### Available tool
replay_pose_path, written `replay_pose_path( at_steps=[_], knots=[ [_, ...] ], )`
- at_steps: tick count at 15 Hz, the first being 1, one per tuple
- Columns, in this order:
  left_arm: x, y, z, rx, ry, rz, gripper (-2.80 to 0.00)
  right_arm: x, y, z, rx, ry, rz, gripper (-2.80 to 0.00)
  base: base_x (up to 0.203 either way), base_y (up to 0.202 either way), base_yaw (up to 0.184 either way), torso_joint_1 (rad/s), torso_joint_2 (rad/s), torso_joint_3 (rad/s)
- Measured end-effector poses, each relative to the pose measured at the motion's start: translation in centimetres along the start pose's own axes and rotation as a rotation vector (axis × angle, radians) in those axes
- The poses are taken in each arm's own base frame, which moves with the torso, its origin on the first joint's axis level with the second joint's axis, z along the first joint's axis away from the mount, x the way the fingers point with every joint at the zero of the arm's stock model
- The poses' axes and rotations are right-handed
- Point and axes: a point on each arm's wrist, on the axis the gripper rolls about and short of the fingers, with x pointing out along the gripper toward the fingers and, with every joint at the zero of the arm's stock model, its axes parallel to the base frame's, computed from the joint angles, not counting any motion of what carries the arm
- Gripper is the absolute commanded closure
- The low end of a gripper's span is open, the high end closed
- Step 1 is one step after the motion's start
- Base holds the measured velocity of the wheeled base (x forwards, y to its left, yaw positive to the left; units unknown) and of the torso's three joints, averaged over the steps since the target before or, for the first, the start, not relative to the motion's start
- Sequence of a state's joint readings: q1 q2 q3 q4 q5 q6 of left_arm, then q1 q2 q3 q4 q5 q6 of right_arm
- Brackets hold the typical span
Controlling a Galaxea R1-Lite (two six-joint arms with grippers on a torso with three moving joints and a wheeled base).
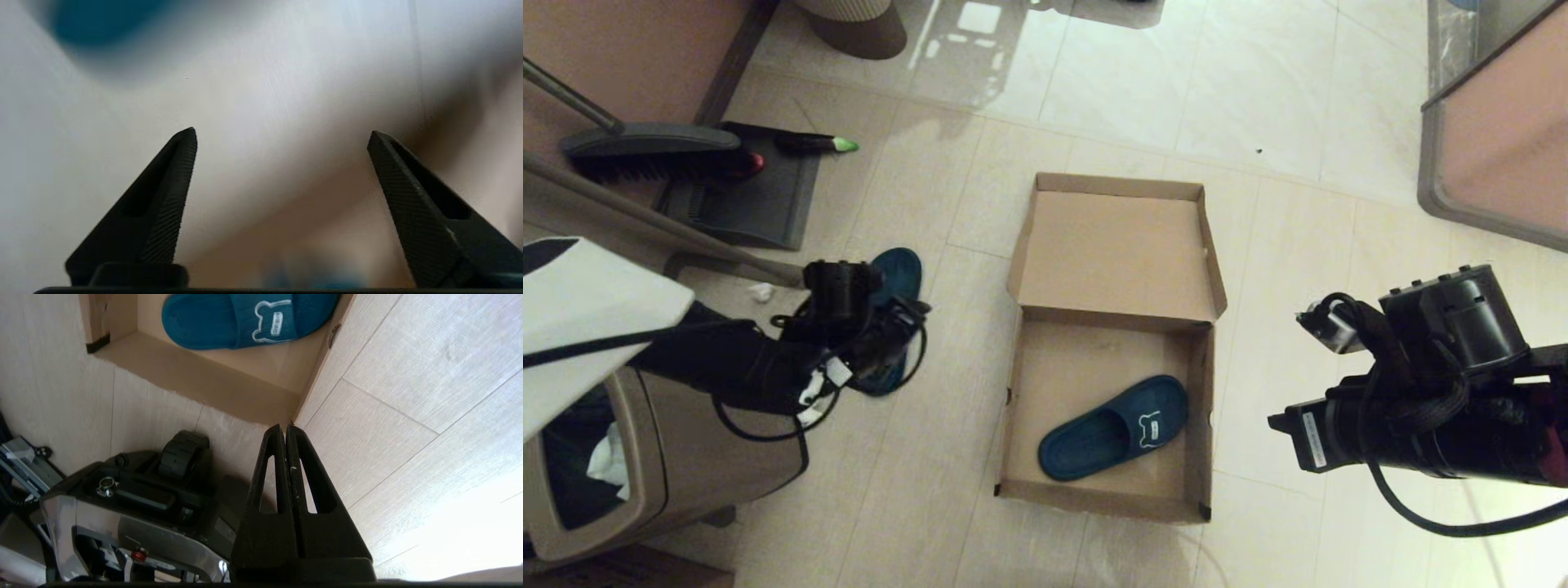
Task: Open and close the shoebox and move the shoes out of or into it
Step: Put the shoes out of the shoe box
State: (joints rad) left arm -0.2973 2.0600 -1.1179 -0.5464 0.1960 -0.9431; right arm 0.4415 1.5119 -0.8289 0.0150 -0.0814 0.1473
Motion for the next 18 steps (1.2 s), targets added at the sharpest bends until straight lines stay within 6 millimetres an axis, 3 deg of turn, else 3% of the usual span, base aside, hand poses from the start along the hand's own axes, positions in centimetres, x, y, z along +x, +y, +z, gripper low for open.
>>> replay_pose_path(
  at_steps=[4, 6, 12, 18],
  knots=[
    [-5.4, -5.0, -8.6, 0.108, 0.334, -0.234, -2.8, -0.2, -0.2, 0.9, 0.009, -0.038, -0.006, 0.0, 0.0, 0.0, 0.0, 0.0, 0.0, 0.0],
    [-6.0, -6.4, -11.3, 0.137, 0.421, -0.293, -2.8, -0.5, -0.2, 1.2, 0.015, -0.05, -0.007, 0.0, 0.0, 0.0, 0.0, 0.0, 0.0, 0.0],
    [-4.9, -8.6, -19.1, 0.206, 0.509, -0.342, -2.8, -0.8, -0.8, 1.4, 0.022, -0.065, -0.022, 0.0, 0.0, 0.0, 0.0, 0.0, 0.0, 0.0],
    [-0.4, -11.4, -24.0, 0.227, 0.444, -0.412, -2.8, -1.4, -1.6, 2.1, 0.043, -0.099, -0.047, 0.0, 0.0, 0.0, 0.0, 0.0, 0.0, 0.0]
  ],
)
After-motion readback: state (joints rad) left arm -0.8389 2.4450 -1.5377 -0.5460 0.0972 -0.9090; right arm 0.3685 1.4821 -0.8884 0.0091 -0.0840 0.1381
